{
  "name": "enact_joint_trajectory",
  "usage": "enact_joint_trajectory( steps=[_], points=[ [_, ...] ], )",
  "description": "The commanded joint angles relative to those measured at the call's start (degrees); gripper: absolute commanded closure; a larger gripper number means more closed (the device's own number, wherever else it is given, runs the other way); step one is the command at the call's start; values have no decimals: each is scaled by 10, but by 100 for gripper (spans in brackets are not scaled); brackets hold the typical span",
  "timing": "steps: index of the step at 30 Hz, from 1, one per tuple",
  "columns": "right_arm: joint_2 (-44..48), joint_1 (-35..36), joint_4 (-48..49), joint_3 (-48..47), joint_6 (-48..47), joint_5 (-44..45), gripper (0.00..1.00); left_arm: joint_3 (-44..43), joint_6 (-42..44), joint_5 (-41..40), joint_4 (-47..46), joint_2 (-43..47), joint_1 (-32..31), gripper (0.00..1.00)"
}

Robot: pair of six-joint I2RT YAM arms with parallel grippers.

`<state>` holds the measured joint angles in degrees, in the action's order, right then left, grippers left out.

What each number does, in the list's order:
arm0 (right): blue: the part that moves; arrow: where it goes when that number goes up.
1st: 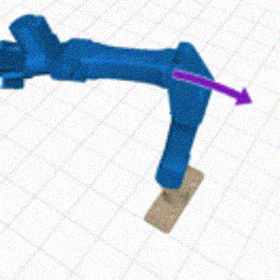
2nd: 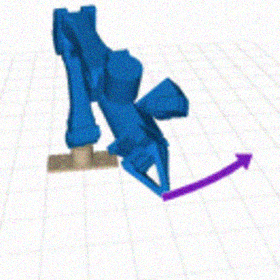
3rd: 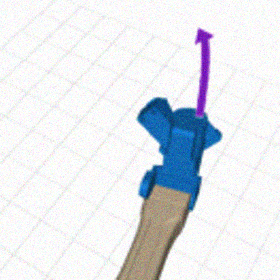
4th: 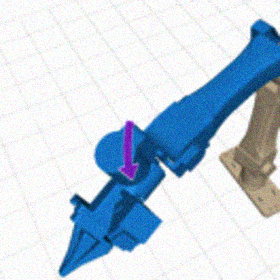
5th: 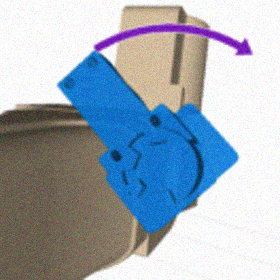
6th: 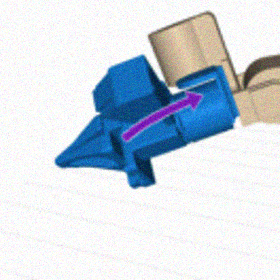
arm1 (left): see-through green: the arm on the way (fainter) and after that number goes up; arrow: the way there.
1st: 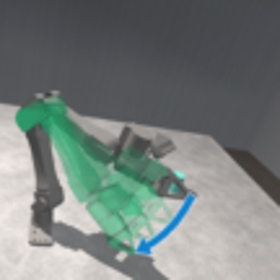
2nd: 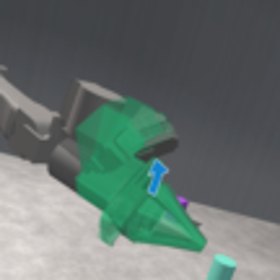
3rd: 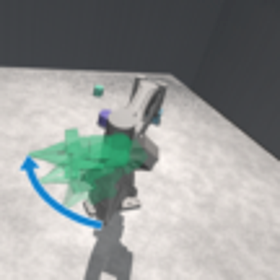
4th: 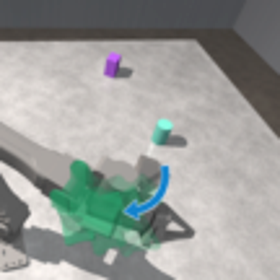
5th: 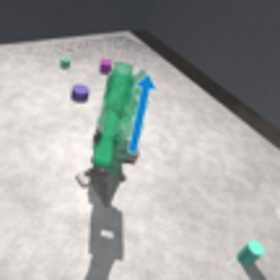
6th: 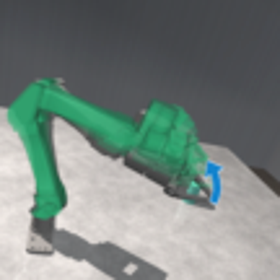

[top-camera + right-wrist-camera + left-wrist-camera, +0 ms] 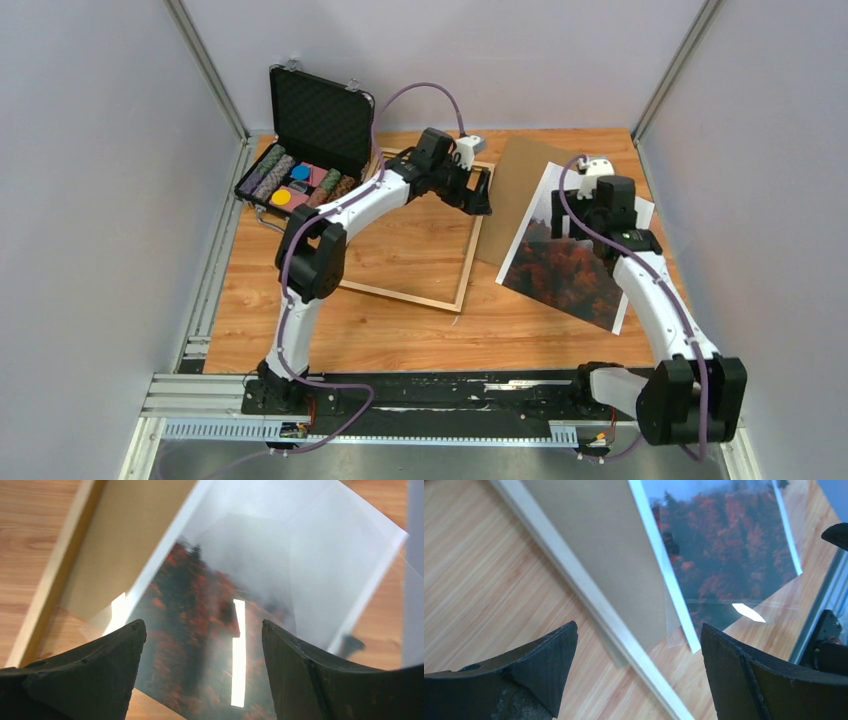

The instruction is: Put the photo into the frame

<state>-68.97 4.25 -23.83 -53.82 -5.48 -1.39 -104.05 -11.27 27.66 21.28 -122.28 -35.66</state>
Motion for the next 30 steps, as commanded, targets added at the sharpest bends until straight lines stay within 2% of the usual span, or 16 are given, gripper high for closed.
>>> enact_joint_trajectory(
  steps=[1,8,14,17,22,30],
  points=[
    [61,-60,-51,36,14,37,15,-70,-39,43,6,-42,-25,0],
    [131,-202,-91,68,8,-26,13,-179,-35,42,56,-128,-72,0],
    [124,-371,-99,76,8,-114,15,-235,-17,10,78,-180,-99,0],
    [103,-432,-102,69,2,-156,16,-256,-17,-6,77,-201,-103,0],
    [37,-503,-120,52,-19,-213,17,-280,-24,-22,79,-237,-104,0],
    [-93,-544,-123,35,-33,-268,19,-277,-18,-33,82,-253,-108,0]
  ],
)
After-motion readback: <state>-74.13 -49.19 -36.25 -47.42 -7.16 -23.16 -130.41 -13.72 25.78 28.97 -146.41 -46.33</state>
